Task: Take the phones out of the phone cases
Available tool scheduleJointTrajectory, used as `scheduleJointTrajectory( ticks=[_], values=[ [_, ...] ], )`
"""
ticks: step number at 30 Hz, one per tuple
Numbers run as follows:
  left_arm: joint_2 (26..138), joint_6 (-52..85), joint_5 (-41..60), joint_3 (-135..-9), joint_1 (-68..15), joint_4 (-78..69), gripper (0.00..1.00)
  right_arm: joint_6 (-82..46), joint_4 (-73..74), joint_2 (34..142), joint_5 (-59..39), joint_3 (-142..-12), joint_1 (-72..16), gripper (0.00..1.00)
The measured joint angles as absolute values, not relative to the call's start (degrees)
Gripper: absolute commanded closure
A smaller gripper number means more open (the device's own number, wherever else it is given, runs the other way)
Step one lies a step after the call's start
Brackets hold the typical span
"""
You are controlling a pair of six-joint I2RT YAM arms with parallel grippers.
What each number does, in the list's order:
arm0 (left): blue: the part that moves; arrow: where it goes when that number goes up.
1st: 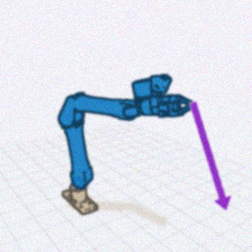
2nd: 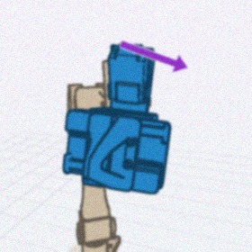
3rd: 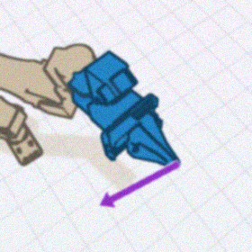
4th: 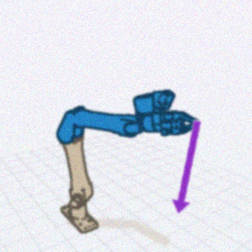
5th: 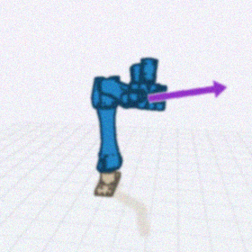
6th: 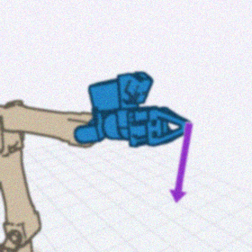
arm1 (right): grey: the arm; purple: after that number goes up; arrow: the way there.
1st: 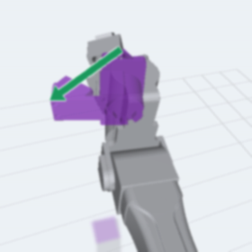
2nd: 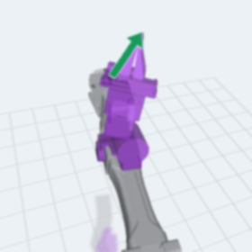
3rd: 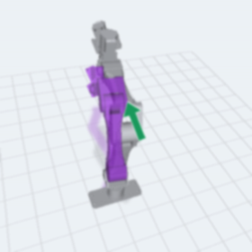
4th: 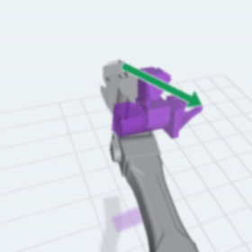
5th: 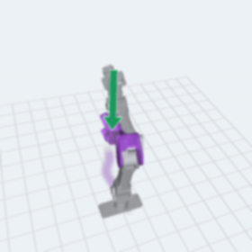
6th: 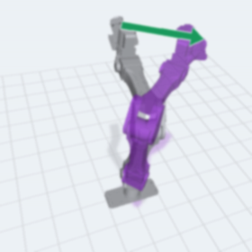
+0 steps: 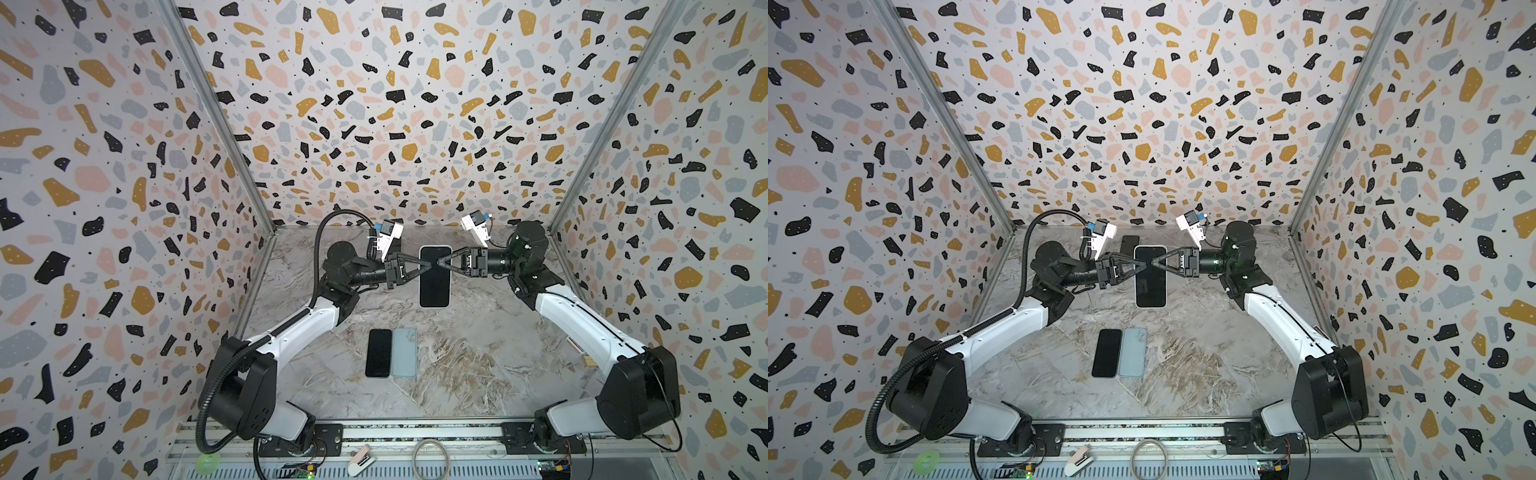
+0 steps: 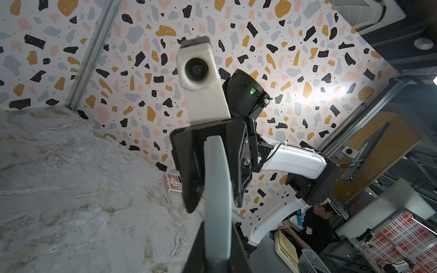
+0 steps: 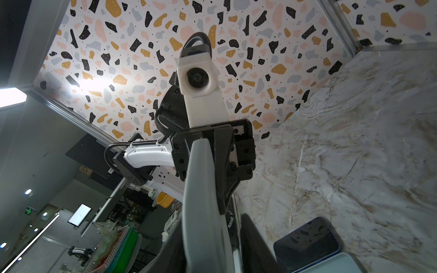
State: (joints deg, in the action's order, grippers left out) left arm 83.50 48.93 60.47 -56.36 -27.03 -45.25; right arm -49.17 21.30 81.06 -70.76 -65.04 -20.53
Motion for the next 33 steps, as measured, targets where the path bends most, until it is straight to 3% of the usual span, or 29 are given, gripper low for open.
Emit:
scheduleJointTrajectory(
  ticks=[2,5,16,33],
  values=[
    [83.53,48.4,60.1,-56.47,-27.18,-44.45,1.0,-48.12,18.83,80.77,-68.75,-65.06,-20.4,0.16],
    [83.55,48.14,58.63,-57.49,-27.46,-43.22,1.0,-46.57,14.57,78.65,-63.53,-64.88,-18.96,0.11],
    [78.39,54.98,39.51,-58.43,-27.9,-46.81,1.0,-51.48,26.33,56.42,-47.42,-46.92,-16.53,0.1],
    [65.69,74.35,3.46,-41.74,-39.68,-63.02,1.0,-44.56,49.52,48.8,-26.5,-32.86,-42.24,0.15]
  ],
)
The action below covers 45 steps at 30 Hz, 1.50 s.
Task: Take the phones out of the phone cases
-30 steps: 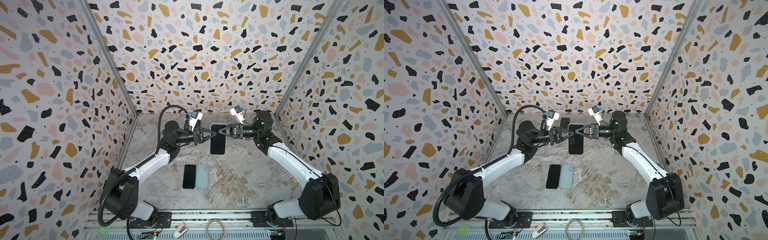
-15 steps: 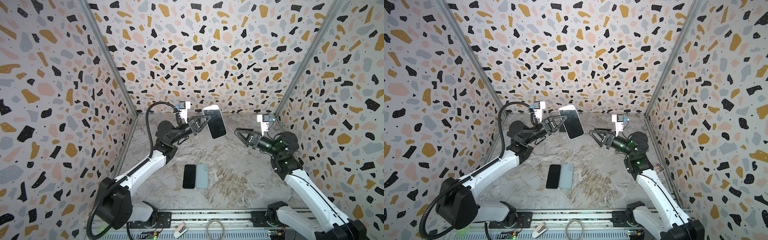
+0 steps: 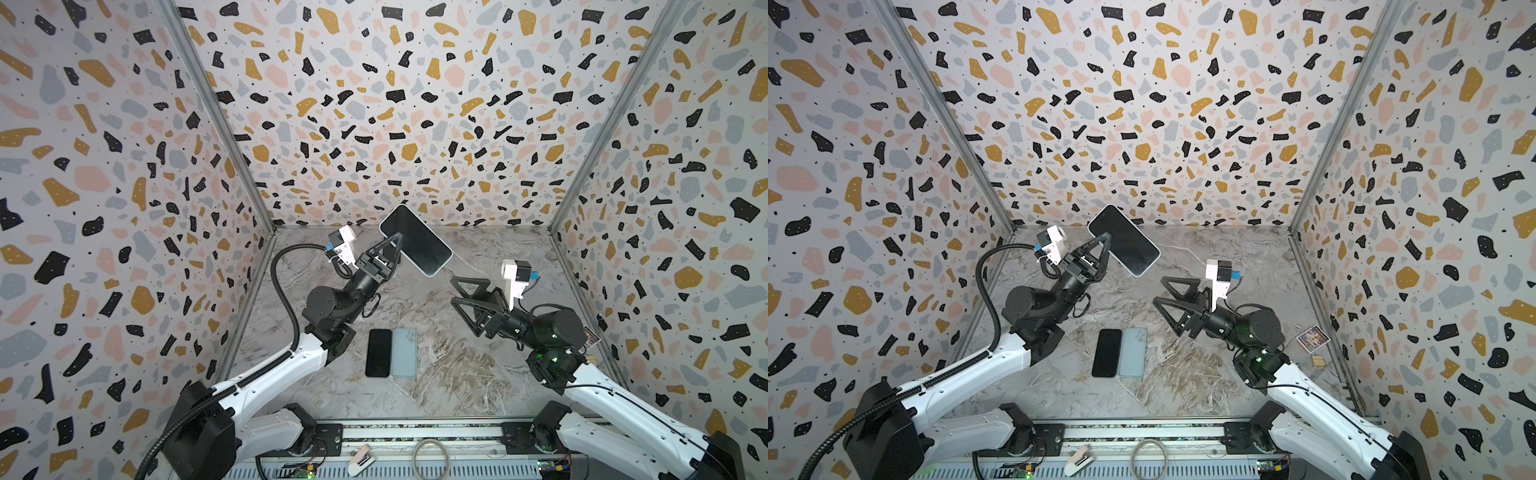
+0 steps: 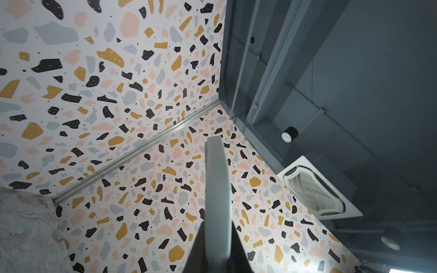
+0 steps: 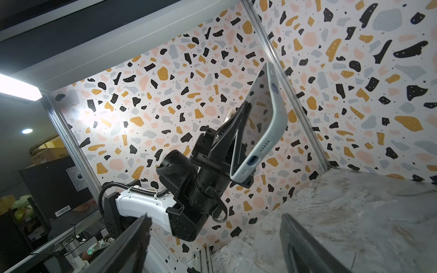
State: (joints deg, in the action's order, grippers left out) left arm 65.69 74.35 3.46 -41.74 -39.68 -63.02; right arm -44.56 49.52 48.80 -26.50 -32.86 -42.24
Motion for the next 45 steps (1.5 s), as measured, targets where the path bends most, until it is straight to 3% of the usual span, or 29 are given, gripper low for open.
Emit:
scheduleJointTrajectory(
  ticks=[10,15,21,34,45],
  values=[
    [62.35,74.91,-9.69,-34.04,-48.05,-71.46,1.0,-43.64,61.39,56.62,-22.22,-31.57,-48.07,0.25],
    [63.48,75.48,-12.36,-33.26,-49.65,-74.37,1.0,-44.27,65.25,59.57,-22.33,-31.4,-49.08,0.35],
    [63.61,75.64,-13.85,-33.15,-50.87,-75.72,1.0,-44.36,66.65,59.55,-22.48,-31.4,-49.41,0.43],
    [64.69,75.64,-14.98,-32.38,-52.01,-77.21,1.0,-44.95,66.67,60.49,-22.94,-32.21,-49.41,0.47],
    [64.75,75.53,-15.4,-32.38,-52.56,-77.73,1.0,-45.17,66.43,61.21,-22.92,-33.08,-49.41,0.59]
  ],
)
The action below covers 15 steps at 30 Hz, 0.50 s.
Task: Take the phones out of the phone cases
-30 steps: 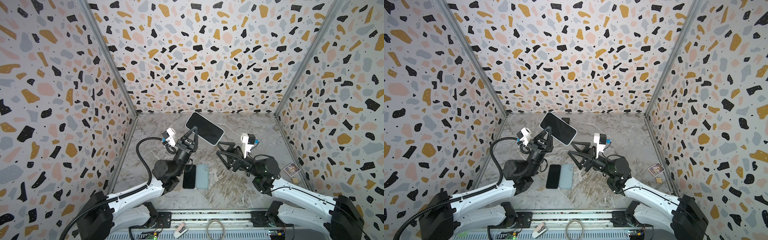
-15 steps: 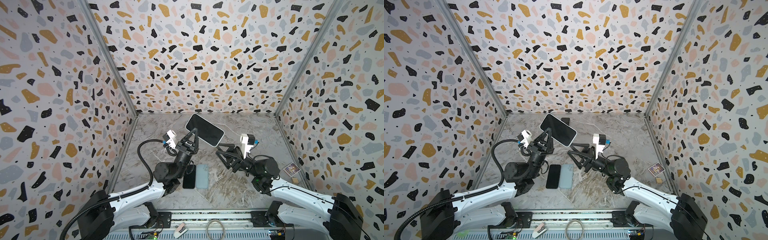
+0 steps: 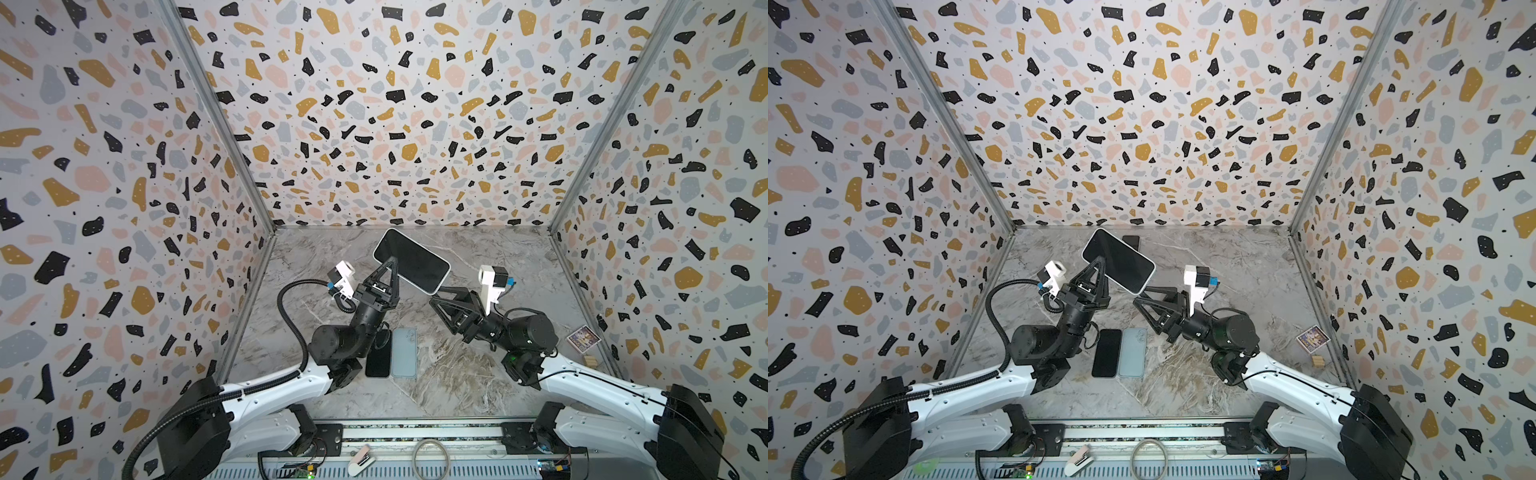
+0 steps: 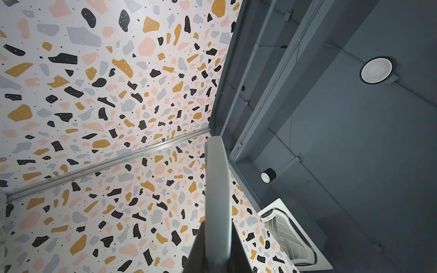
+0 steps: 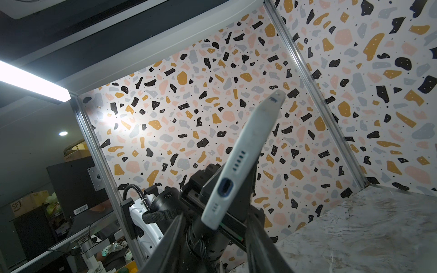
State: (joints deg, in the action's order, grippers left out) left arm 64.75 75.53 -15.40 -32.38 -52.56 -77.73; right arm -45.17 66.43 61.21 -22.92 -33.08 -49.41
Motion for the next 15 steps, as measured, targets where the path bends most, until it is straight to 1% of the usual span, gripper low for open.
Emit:
scheduleJointTrajectory(
  ticks=[3,8,15],
  values=[
    [64.77,75.44,-15.4,-32.38,-52.58,-77.8,1.0,-45.15,66.46,61.23,-22.9,-33.41,-49.41,0.6],
    [65.01,75.42,-15.44,-32.18,-52.62,-78.3,1.0,-45.17,66.41,61.23,-22.92,-33.5,-49.41,0.66],
    [65.01,75.42,-15.7,-32.1,-52.84,-78.54,1.0,-45.67,66.22,61.23,-23.07,-33.5,-49.41,0.86]
  ],
)
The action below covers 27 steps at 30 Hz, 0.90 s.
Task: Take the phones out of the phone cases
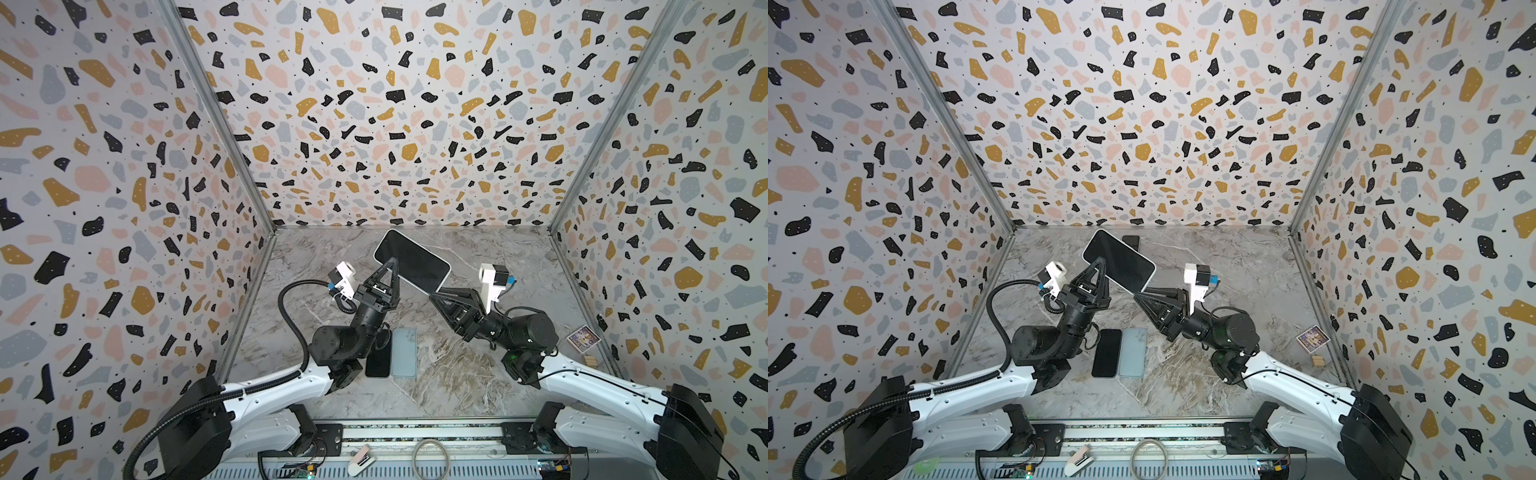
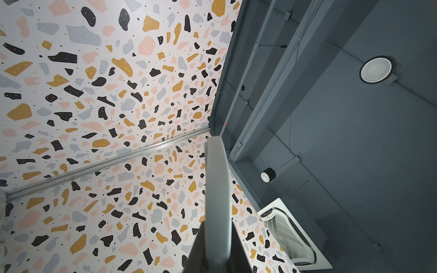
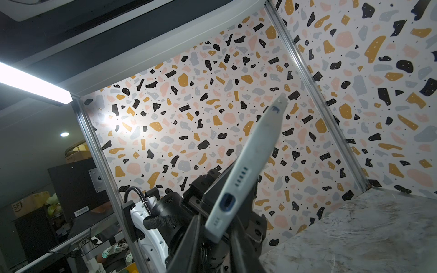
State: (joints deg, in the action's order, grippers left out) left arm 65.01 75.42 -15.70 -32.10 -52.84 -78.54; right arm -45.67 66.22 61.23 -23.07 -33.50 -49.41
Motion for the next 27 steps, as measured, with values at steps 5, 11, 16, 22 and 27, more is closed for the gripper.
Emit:
scheduleJointTrajectory(
  ticks=[5,11,16,22,27],
  values=[
    [64.79,75.0,-16.16,-32.12,-52.82,-78.72,1.0,-46.85,66.04,61.3,-23.33,-33.5,-49.41,0.96],
    [63.96,75.48,-16.56,-32.4,-52.82,-76.2,1.0,-46.61,65.71,61.3,-23.35,-33.5,-49.41,1.0],
    [63.18,76.53,-17.06,-32.93,-52.8,-72.86,1.0,-45.23,64.12,60.77,-23.81,-33.5,-49.23,1.0],
    [62.83,78.52,-16.58,-34.89,-52.8,-67.96,1.0,-42.63,61.21,58.83,-23.86,-33.5,-48.84,1.0],
    [62.26,79.83,-16.14,-35.75,-52.82,-64.69,1.0,-40.93,59.18,57.65,-23.99,-33.47,-48.71,1.0]
  ],
)
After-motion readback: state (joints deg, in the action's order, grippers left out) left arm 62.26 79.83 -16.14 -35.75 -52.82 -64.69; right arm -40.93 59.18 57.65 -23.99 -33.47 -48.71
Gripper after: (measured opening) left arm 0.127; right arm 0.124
